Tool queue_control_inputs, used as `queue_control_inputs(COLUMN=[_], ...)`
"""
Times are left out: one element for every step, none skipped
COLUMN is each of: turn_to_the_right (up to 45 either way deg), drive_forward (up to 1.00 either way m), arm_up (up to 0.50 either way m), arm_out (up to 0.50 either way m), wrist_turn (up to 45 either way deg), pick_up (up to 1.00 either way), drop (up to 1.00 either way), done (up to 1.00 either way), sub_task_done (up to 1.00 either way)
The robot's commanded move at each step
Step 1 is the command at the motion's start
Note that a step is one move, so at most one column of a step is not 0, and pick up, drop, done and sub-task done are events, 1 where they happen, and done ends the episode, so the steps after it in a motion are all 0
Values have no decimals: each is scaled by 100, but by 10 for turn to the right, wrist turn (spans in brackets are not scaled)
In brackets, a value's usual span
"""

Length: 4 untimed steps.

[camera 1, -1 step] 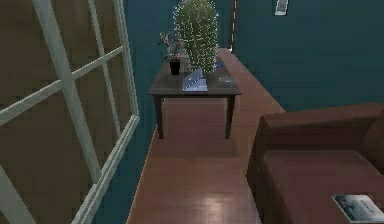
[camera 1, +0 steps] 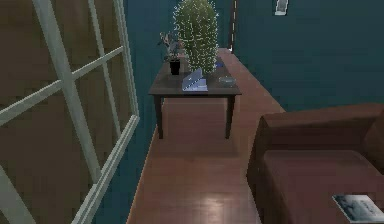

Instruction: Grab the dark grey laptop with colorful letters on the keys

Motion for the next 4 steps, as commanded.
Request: queue_control_inputs(turn_to_the_right=[0, 0, 0, 0], drive_forward=[0, 0, 0, 0], arm_up=[22, 0, 0, 0], arm_out=[0, 24, 0, 0], wrist_turn=[0, 0, 450, 450], pick_up=[0, 0, 0, 0], drop=[0, 0, 0, 0], done=[0, 0, 0, 0], sub_task_done=[0, 0, 0, 0])
